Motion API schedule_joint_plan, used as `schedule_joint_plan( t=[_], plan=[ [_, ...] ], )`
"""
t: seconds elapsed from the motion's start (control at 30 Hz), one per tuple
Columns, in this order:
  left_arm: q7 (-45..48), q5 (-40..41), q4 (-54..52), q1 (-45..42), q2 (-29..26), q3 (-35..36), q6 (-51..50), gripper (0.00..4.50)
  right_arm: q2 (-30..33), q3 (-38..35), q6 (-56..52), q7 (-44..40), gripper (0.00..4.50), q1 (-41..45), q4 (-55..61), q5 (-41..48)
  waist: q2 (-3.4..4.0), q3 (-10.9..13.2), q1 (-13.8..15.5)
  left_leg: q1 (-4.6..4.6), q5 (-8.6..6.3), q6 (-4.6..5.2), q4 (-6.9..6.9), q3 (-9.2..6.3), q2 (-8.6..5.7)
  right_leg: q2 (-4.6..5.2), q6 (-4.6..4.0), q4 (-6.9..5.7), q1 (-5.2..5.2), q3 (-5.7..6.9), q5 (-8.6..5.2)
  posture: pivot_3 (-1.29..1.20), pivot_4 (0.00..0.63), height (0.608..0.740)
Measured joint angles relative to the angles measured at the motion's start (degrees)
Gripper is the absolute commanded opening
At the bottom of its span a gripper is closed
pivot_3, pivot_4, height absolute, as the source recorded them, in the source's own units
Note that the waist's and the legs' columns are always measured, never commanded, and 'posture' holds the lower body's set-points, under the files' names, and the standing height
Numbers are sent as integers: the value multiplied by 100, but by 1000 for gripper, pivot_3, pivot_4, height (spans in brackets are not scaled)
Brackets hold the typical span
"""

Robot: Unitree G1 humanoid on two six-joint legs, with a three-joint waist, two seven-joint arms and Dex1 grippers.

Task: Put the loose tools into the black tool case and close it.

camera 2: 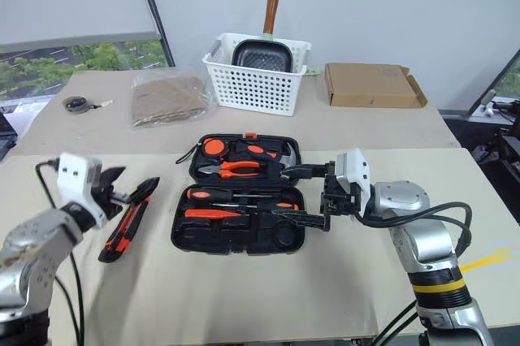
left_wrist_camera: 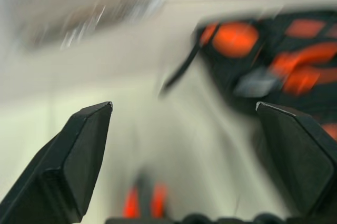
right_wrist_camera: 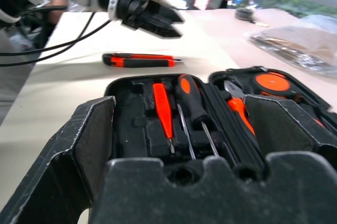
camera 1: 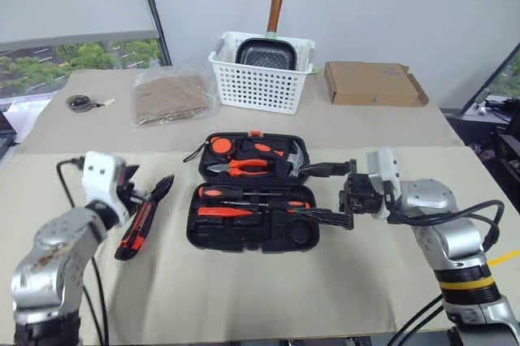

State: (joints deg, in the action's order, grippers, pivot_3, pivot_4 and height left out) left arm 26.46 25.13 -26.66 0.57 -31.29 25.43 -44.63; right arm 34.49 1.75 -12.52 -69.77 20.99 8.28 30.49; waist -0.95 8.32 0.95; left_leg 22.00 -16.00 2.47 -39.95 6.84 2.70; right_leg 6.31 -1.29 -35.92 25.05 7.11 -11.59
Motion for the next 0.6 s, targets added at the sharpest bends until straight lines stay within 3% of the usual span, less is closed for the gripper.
schedule_joint_plan(
  t=[0.27, 0.6],
  plan=[
    [-190, -51, -272, 944, 159, 20, 19, 4481, 108, -78, -12, -501, 4500, 473, -681, 89, 1, 0, 40, -4, -17, 30, -3, -2, -3, 14, 10, 0, 1, -2, -2, 0, 150, 700],
    [-272, -263, 200, 904, 39, -495, -29, 4481, 354, -327, 220, -1183, 4500, 795, -1370, 175, 5, -2, 20, -3, -13, 34, 3, -2, 0, 14, 1, -2, 4, -4, 0, 0, 150, 700]
  ],
)
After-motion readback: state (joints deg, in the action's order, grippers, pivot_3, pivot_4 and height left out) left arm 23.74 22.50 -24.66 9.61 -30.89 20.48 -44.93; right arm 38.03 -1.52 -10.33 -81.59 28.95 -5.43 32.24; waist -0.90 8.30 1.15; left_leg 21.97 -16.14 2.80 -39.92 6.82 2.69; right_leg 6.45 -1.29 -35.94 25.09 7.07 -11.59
